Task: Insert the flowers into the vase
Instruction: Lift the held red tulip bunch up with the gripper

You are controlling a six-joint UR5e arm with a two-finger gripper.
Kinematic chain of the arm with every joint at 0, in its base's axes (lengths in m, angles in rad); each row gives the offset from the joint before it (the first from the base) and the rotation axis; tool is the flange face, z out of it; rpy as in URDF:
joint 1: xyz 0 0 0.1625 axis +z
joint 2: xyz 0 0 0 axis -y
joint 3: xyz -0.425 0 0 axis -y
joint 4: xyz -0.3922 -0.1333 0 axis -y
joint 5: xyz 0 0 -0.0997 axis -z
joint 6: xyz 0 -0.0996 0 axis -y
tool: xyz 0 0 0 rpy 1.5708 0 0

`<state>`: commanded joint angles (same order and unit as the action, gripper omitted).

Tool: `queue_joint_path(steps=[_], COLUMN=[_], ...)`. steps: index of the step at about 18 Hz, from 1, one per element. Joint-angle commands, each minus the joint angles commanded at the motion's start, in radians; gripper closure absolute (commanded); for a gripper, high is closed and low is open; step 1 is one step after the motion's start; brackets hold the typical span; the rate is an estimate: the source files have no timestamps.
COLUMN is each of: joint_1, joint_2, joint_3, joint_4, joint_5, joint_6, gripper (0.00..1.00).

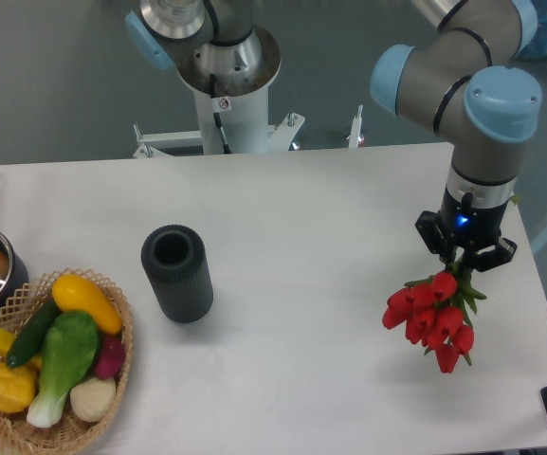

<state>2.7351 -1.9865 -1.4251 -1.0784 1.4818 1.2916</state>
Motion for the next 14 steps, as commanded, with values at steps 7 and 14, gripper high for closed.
queue_joint_path(steps=[7,14], joint_1=[-0.005,0.011], joint_2=[0.002,0.075], joint_3=[0.012,0.006], joint_4=[0.008,0.003], joint_5=[-0.04,-0.23], joint_6=[-0.003,-0.044], gripper=[1.0,1.0])
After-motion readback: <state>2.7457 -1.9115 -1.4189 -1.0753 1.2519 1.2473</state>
